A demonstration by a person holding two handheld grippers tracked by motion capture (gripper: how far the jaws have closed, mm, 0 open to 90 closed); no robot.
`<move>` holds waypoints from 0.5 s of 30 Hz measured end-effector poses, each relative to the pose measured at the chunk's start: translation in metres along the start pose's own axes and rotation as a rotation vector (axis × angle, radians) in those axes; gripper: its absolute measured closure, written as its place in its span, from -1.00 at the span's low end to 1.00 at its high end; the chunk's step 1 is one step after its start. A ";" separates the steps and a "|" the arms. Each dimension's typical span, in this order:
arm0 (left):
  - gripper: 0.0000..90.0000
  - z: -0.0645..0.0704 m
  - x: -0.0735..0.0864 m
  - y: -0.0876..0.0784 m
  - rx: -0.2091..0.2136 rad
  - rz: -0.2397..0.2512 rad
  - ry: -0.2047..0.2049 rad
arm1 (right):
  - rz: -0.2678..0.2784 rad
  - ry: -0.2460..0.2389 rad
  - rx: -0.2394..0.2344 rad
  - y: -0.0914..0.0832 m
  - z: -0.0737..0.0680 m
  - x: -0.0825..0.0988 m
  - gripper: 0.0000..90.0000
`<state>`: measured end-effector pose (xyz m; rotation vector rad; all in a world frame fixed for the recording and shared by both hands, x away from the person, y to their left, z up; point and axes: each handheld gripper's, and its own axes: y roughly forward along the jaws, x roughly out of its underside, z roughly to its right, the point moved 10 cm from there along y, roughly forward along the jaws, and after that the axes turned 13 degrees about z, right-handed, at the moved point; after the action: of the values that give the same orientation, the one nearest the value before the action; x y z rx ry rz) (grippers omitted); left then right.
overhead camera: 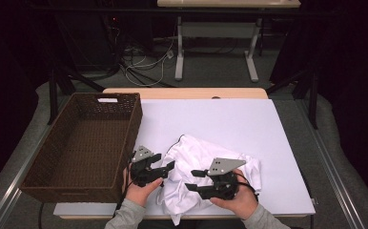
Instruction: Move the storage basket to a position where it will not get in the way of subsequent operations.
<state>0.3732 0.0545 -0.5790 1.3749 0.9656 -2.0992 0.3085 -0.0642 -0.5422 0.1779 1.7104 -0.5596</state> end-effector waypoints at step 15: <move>-0.23 -0.005 -0.005 0.007 -0.005 -0.010 -0.013 | 0.004 -0.093 0.152 -0.017 0.073 -0.036 -0.01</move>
<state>0.3828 0.0538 -0.5775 1.3551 0.9746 -2.1088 0.3744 -0.1055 -0.5119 0.2603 1.5779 -0.6848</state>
